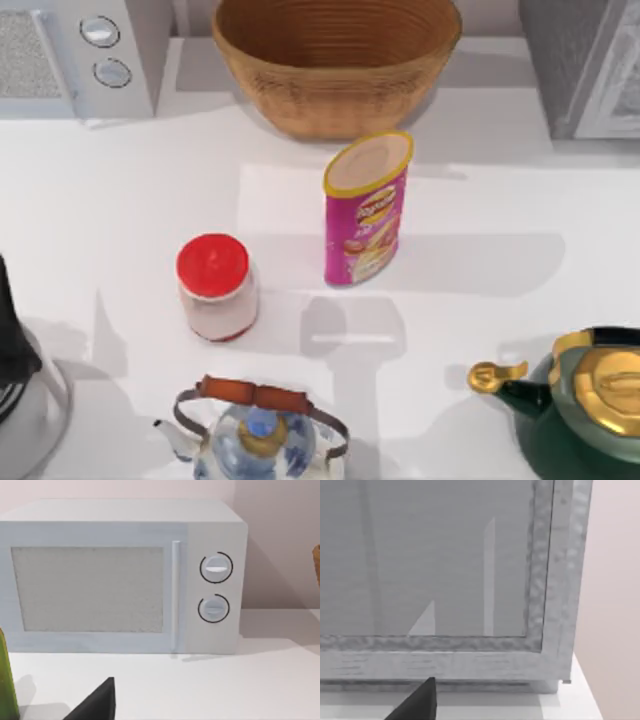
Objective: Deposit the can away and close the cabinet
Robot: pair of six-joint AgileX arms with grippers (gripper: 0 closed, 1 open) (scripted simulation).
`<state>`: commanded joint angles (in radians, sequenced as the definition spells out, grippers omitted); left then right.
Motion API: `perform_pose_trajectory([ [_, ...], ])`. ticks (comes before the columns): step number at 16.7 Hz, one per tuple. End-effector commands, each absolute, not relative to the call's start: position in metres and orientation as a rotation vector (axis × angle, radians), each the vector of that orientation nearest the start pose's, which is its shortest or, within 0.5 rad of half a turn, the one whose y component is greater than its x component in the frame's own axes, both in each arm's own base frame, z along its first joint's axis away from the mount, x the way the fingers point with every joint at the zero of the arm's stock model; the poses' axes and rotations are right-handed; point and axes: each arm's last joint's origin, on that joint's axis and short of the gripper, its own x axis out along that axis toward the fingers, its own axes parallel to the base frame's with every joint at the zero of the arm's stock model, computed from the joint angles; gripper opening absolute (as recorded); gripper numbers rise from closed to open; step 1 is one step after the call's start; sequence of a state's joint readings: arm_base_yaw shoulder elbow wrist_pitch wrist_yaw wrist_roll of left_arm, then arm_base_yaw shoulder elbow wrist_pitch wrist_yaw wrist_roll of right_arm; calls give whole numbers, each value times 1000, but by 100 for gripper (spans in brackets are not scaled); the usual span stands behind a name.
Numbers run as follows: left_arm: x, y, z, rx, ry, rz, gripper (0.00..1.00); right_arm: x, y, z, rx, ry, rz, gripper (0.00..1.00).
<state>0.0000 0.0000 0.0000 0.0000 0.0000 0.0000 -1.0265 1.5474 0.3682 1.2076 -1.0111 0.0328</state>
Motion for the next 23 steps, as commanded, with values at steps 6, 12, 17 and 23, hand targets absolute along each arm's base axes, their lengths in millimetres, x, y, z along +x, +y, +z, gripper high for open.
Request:
perform_pose_trajectory([
  [6,106,-1,160,0,0,0,100,158,-212,169,7,4,-5,100],
  [12,106,-1,160,0,0,0,100,179,-265,240,7,8,-12,100],
  [17,106,-1,160,0,0,0,100,186,-280,350,8,11,-12,100],
  [23,106,-1,160,0,0,0,100,168,-233,471,21,15,-5,100],
])
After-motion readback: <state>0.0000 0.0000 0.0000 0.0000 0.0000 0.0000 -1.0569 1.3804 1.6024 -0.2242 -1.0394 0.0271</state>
